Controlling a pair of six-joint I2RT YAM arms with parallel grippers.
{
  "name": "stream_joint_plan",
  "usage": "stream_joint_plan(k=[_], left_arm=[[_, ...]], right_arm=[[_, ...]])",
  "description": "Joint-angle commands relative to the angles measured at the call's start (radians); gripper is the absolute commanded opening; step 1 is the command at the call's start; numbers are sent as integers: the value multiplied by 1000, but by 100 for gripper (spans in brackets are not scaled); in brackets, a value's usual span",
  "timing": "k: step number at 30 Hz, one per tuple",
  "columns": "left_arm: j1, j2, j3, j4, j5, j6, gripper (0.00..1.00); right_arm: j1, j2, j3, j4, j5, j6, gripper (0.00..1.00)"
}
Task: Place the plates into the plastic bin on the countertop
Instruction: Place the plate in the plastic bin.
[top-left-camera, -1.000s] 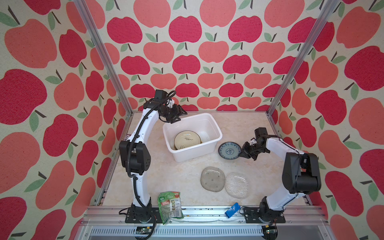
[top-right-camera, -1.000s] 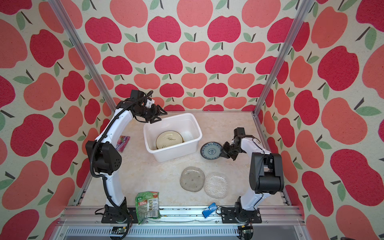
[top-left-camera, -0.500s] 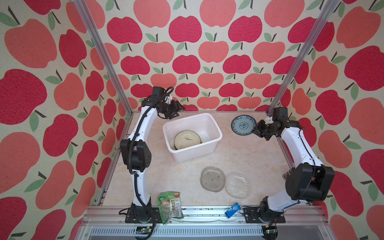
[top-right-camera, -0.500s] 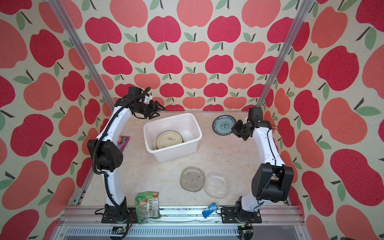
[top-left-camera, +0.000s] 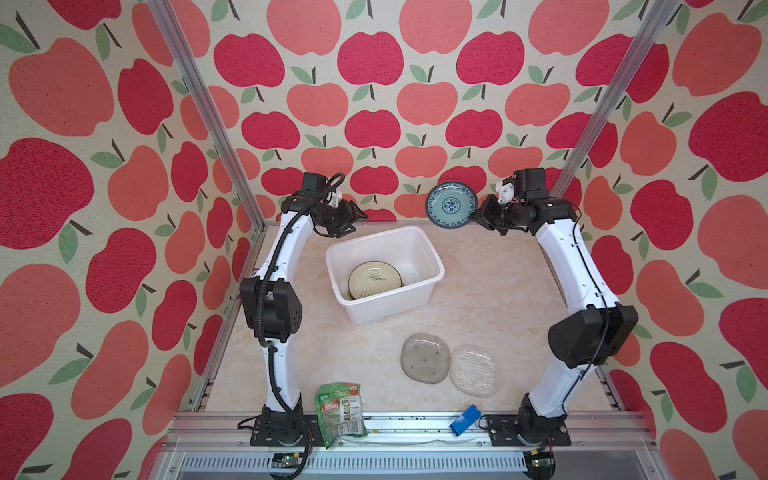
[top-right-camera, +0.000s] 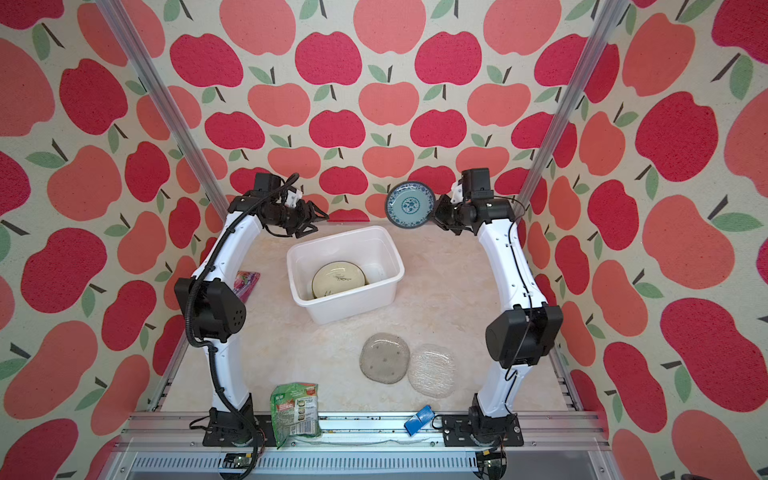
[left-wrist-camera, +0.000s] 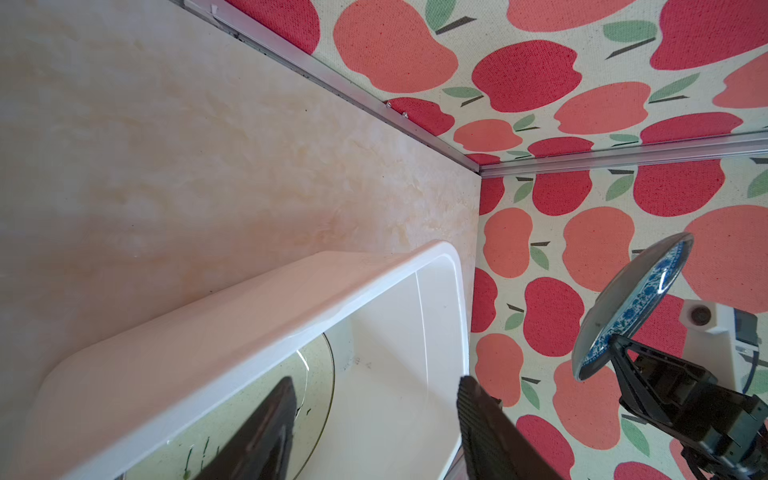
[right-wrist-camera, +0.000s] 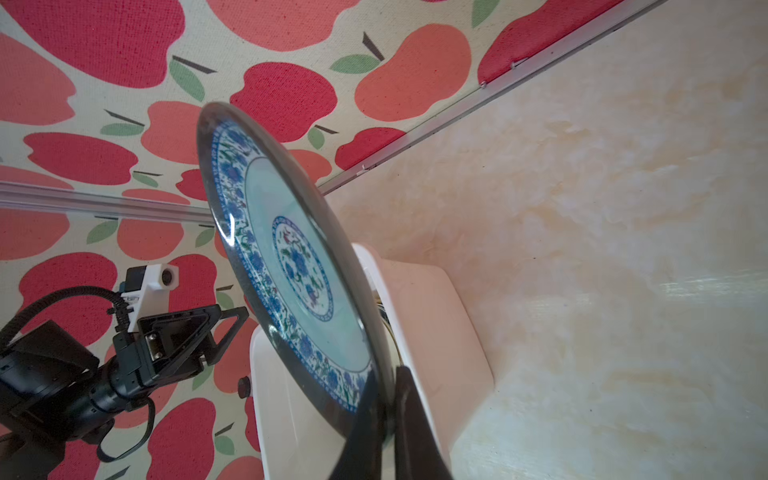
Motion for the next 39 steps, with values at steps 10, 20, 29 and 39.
stream_joint_plan(k=[10, 20, 29, 39], left_arm=[[44, -139, -174, 201, -68, -71, 66], [57, -181, -190, 157, -124, -3, 66], [62, -156, -161, 130, -124, 26, 66], [79, -143, -151, 122, -118, 37, 67]], right_arm=[[216, 476, 638, -526, -164, -161, 0], [300, 604, 643, -588, -203, -263, 0], [344, 685, 679, -657, -125, -308, 0], [346, 734, 711, -648, -152, -278, 7]])
